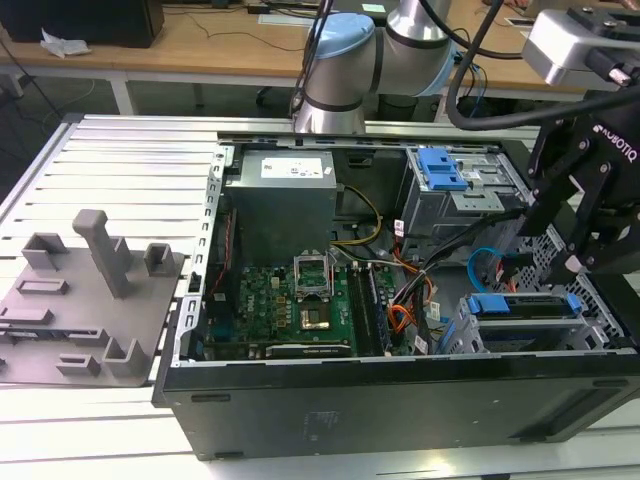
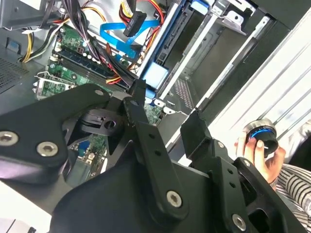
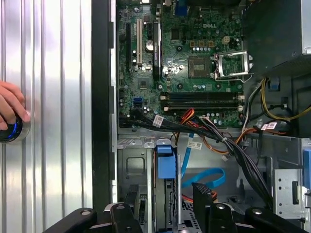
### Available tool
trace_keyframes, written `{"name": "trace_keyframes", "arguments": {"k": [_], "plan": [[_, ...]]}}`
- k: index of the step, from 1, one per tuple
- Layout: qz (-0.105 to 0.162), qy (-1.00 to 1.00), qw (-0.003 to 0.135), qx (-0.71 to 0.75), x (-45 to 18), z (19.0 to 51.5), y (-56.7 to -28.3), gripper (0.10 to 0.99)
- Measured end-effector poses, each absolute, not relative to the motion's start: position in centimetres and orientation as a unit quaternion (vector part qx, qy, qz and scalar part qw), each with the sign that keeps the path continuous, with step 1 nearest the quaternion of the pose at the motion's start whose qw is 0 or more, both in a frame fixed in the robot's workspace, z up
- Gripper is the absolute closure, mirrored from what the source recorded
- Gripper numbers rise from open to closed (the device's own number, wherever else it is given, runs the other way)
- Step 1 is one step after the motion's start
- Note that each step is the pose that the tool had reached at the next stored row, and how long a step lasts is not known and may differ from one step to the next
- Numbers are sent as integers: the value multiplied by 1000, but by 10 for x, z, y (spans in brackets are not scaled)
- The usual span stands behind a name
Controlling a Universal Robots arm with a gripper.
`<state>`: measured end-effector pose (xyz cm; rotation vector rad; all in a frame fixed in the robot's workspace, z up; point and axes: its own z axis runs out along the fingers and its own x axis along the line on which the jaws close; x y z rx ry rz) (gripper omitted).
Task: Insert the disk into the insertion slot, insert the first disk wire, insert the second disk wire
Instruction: 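Insert the disk into the insertion slot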
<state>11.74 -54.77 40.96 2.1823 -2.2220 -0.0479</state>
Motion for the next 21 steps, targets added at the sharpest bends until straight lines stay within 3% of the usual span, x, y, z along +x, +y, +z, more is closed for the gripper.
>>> {"name": "trace_keyframes", "arguments": {"k": [11, 13, 14, 17, 21], "plan": [[-16, -713, 13, 701, 117, 399, -549, 537], [-16, -713, 13, 701, 116, 398, -549, 667], [-16, -713, 13, 701, 115, 397, -550, 788], [-16, -713, 13, 701, 114, 395, -551, 969], [-16, -713, 13, 701, 113, 384, -553, 980]]}}
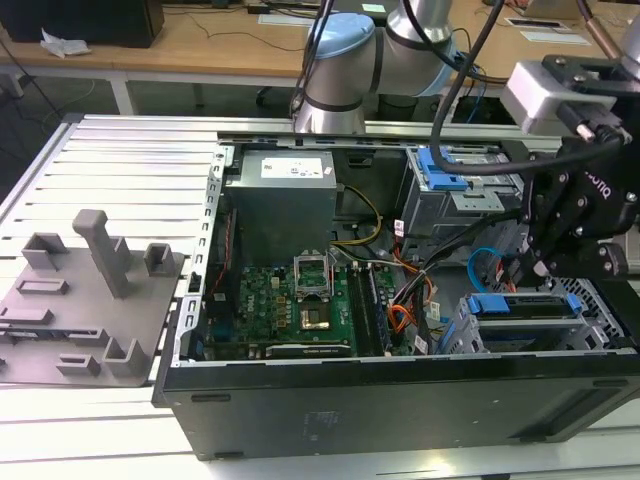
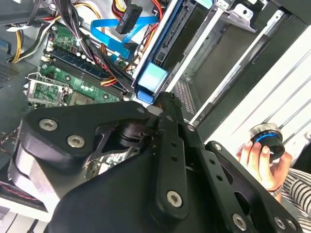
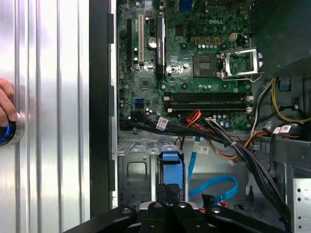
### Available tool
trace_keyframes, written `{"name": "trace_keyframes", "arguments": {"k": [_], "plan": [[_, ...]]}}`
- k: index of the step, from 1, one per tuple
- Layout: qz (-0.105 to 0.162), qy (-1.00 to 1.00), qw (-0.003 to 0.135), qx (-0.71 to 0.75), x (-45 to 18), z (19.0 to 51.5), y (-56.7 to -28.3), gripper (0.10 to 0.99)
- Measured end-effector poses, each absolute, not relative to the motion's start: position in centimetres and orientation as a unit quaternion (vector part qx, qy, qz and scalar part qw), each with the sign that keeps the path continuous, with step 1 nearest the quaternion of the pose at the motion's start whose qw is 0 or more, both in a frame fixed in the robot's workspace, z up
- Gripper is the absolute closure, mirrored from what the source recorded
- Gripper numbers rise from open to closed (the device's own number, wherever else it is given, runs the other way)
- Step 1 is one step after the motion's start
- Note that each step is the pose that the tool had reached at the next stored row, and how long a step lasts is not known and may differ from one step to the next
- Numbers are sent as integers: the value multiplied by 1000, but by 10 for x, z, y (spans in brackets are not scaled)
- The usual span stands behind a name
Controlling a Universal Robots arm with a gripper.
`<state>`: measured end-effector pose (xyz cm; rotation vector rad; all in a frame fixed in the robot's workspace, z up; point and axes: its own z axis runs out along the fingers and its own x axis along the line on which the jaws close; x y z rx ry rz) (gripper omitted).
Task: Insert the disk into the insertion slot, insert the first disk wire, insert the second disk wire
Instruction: 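Insert the disk into the insertion slot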
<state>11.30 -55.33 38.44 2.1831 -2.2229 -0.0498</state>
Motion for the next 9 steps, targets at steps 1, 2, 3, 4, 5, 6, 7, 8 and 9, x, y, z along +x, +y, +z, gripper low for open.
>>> {"name": "trace_keyframes", "arguments": {"k": [1, 2, 3, 4, 5, 6, 7, 8, 9], "plan": [[-16, -713, 13, 701, 113, 383, -553, 980], [-16, -713, 13, 701, 113, 380, -553, 980], [-16, -713, 13, 701, 113, 375, -553, 980], [-16, -713, 13, 701, 113, 374, -553, 980], [-16, -713, 13, 701, 113, 374, -553, 980], [-16, -713, 13, 701, 113, 373, -553, 980], [-16, -713, 13, 701, 113, 373, -553, 980], [-16, -713, 13, 701, 113, 373, -553, 980], [-16, -713, 13, 701, 113, 373, -553, 980]]}}
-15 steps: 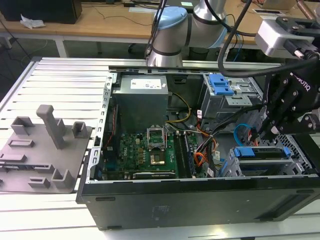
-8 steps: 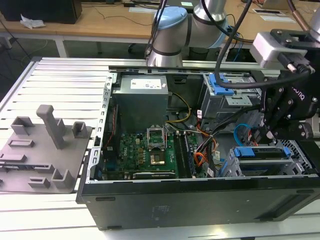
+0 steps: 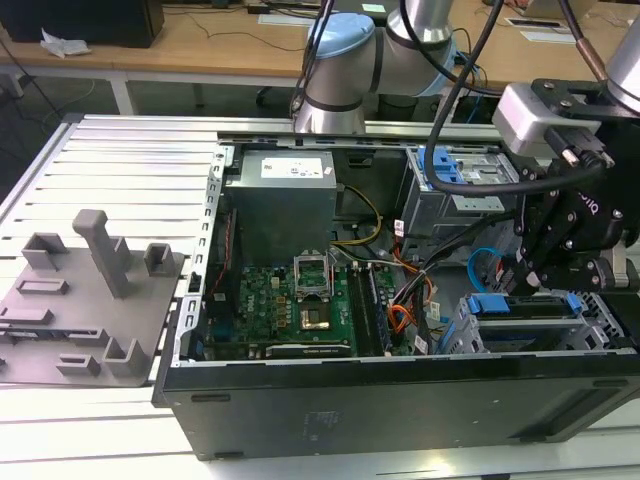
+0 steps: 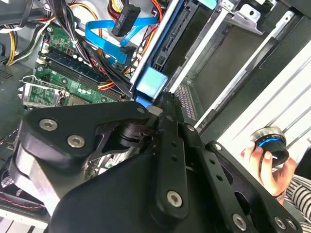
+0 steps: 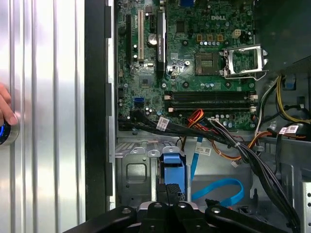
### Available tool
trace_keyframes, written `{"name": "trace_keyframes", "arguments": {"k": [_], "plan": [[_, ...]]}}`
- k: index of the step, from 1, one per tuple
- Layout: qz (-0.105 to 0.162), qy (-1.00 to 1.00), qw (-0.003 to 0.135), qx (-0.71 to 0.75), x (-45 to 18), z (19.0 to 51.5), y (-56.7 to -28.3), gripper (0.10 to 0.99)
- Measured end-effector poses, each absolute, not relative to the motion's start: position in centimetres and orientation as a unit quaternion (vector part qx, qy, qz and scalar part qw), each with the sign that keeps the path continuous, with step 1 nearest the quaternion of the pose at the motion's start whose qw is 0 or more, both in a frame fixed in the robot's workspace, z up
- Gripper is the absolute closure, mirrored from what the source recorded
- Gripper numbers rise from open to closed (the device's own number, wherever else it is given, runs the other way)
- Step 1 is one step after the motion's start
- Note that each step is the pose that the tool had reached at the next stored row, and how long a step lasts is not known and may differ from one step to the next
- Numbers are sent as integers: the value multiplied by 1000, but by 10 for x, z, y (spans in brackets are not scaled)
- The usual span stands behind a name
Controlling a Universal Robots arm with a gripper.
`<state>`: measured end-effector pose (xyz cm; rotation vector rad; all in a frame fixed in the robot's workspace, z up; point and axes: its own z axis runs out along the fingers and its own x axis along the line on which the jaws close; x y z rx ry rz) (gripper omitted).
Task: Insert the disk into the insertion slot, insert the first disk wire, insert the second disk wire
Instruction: 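Insert the disk into the insertion slot, then insert the first disk wire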
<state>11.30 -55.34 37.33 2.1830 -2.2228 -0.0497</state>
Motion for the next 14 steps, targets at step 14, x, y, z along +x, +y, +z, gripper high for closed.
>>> {"name": "trace_keyframes", "arguments": {"k": [14], "plan": [[-17, -713, 13, 701, 140, 373, -553, 980]]}}
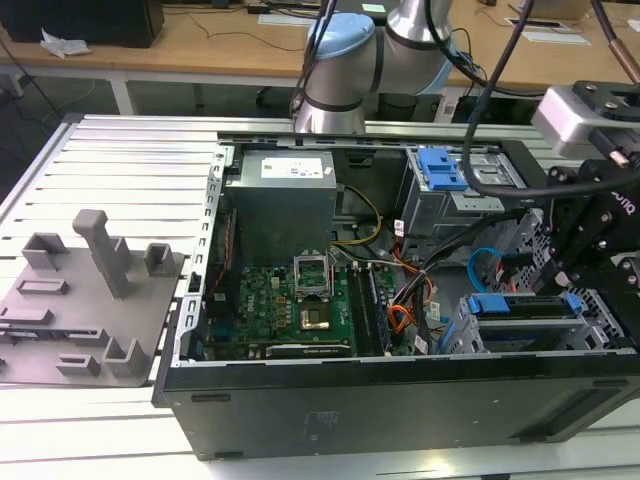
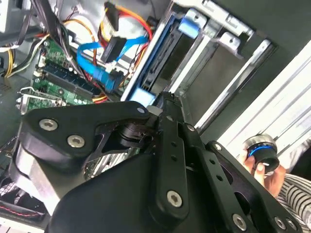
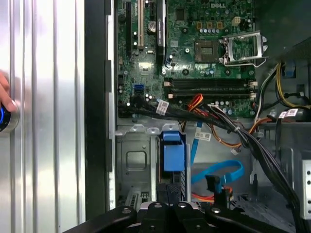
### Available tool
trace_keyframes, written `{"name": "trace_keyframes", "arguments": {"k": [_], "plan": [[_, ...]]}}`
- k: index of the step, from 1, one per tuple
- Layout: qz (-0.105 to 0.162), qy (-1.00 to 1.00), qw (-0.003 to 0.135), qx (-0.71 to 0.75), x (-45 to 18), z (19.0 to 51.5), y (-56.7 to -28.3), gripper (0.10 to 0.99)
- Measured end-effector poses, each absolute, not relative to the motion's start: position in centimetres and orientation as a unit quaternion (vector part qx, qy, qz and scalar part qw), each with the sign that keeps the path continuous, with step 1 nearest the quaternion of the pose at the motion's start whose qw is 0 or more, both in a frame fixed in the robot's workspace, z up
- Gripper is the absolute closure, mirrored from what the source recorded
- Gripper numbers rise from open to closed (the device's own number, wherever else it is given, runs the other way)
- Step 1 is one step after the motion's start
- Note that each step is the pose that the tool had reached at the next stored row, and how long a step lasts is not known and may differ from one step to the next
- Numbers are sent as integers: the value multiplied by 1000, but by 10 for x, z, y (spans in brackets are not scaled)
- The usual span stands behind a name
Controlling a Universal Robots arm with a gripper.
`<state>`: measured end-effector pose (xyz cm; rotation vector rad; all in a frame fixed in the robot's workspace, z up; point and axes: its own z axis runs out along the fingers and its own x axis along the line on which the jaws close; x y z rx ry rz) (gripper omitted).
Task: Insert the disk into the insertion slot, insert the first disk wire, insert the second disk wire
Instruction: 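Insert the first disk wire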
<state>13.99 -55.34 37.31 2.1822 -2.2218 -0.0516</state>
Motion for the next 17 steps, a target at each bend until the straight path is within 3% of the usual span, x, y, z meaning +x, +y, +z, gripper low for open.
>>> {"name": "trace_keyframes", "arguments": {"k": [17], "plan": [[-15, -713, 16, 700, 182, 385, -552, 980]]}}
